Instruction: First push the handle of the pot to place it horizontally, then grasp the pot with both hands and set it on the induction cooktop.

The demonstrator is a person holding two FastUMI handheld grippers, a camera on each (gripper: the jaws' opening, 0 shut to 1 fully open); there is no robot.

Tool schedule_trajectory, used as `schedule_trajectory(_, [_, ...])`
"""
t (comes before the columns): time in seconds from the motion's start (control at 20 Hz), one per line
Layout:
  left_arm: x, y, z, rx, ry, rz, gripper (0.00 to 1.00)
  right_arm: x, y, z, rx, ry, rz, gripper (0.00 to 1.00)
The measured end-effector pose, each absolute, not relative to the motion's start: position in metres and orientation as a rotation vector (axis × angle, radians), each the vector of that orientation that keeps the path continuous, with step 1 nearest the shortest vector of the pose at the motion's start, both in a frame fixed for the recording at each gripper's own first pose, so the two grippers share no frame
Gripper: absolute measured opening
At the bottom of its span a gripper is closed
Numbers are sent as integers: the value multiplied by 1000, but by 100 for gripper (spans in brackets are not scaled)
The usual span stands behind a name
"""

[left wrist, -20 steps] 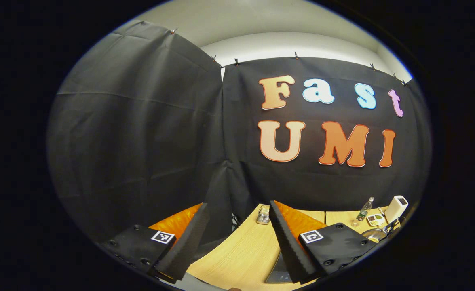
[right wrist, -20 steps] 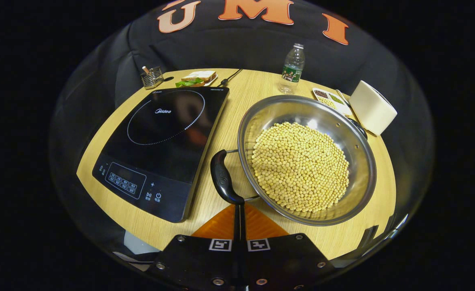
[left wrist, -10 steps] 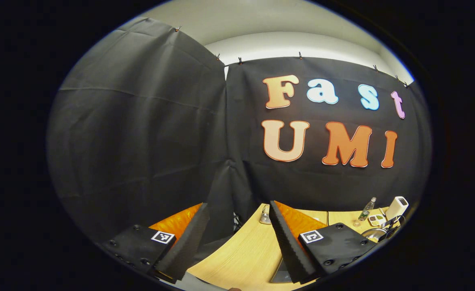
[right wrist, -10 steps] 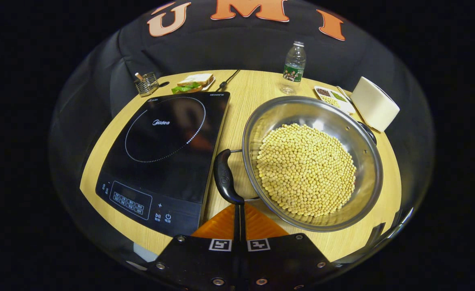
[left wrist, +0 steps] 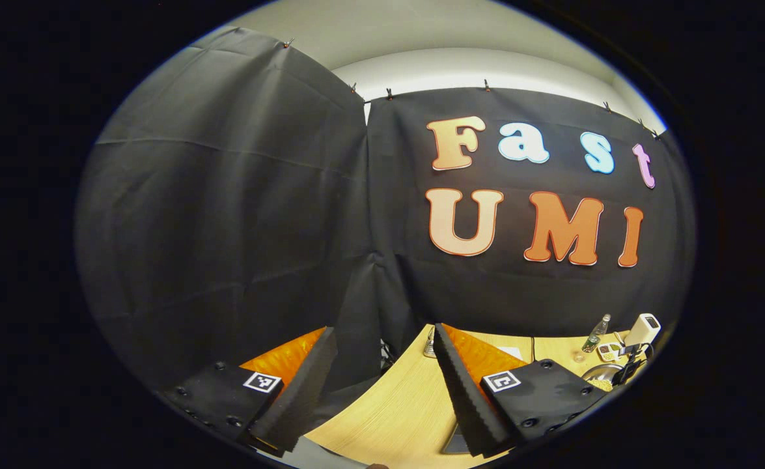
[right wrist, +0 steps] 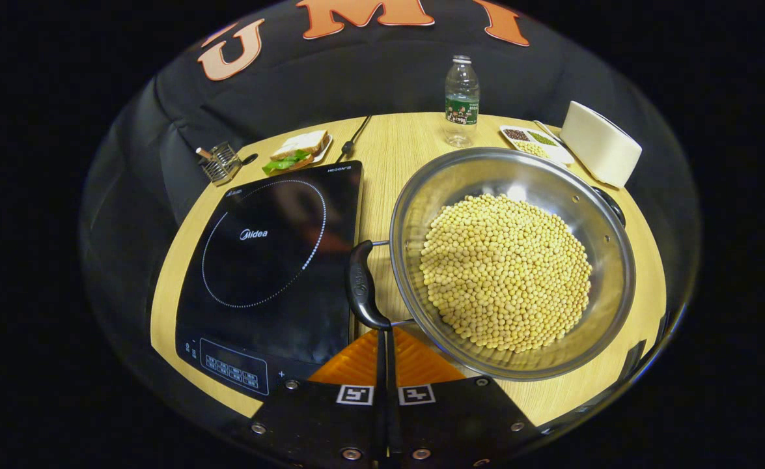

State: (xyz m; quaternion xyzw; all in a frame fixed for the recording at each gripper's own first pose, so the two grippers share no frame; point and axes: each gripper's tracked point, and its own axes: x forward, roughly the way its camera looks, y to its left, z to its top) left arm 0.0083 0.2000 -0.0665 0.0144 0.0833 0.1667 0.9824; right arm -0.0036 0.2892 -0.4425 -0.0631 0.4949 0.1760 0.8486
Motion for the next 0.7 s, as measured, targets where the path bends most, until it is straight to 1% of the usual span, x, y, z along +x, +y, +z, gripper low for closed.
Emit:
schedule_trajectory(0.2, [8,202,-68,26,169,337,97,8,293,-442,-89,1045,349,0])
schedule_trajectory(0.45, [12,195,-74,18,186,320,97,21,301,-441,-87,1023,354,0])
schedule_trajectory(0.55, [15,181,-82,11,203,298,97,24,304,-441,-80,1021,362,0])
schedule_trajectory(0.7, [31,149,-101,-3,237,230,97,18,301,-432,-55,1034,384,0])
